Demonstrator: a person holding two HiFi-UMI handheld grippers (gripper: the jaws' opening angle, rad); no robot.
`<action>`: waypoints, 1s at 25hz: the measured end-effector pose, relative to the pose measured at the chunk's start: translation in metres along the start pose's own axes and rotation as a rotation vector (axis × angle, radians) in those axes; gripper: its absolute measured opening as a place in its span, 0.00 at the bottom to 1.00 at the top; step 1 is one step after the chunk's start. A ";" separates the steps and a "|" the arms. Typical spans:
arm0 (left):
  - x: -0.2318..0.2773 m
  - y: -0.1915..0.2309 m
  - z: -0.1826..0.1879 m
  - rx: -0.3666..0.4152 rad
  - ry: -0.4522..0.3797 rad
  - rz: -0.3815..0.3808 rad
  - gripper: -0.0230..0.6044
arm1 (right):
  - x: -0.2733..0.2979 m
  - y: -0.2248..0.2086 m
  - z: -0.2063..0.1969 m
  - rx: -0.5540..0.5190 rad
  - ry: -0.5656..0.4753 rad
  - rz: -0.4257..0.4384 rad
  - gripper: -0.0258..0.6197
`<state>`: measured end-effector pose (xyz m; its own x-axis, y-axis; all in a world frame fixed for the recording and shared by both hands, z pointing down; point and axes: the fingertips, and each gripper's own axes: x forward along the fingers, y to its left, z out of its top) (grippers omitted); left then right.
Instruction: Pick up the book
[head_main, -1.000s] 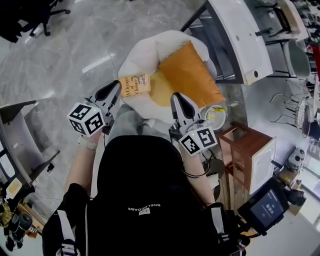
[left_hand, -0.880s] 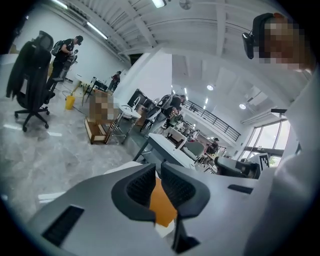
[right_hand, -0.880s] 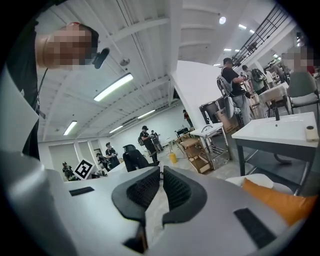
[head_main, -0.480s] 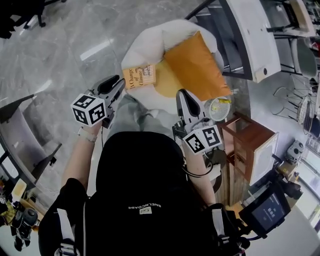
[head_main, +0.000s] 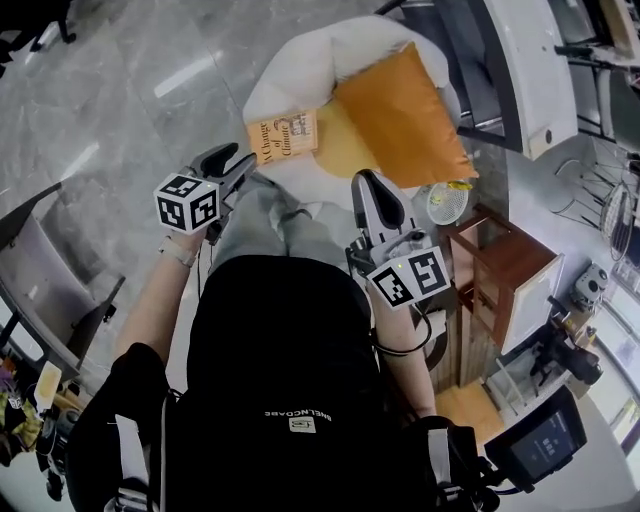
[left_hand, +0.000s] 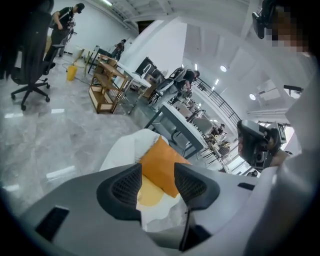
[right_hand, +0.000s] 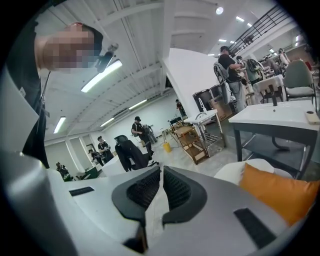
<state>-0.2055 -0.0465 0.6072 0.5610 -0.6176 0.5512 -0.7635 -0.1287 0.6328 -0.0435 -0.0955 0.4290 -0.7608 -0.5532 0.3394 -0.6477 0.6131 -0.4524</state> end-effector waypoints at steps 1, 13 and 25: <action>0.009 0.009 -0.006 -0.007 0.014 0.000 0.35 | 0.004 -0.003 -0.003 0.003 0.004 -0.005 0.10; 0.048 0.088 -0.041 -0.067 0.104 0.019 0.41 | 0.030 0.003 -0.026 0.040 0.063 -0.032 0.10; 0.128 0.173 -0.094 -0.095 0.223 0.042 0.44 | 0.068 -0.029 -0.074 0.079 0.111 -0.064 0.10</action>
<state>-0.2354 -0.0747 0.8380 0.5940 -0.4334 0.6778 -0.7601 -0.0263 0.6493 -0.0797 -0.1092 0.5258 -0.7212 -0.5208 0.4568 -0.6927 0.5299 -0.4894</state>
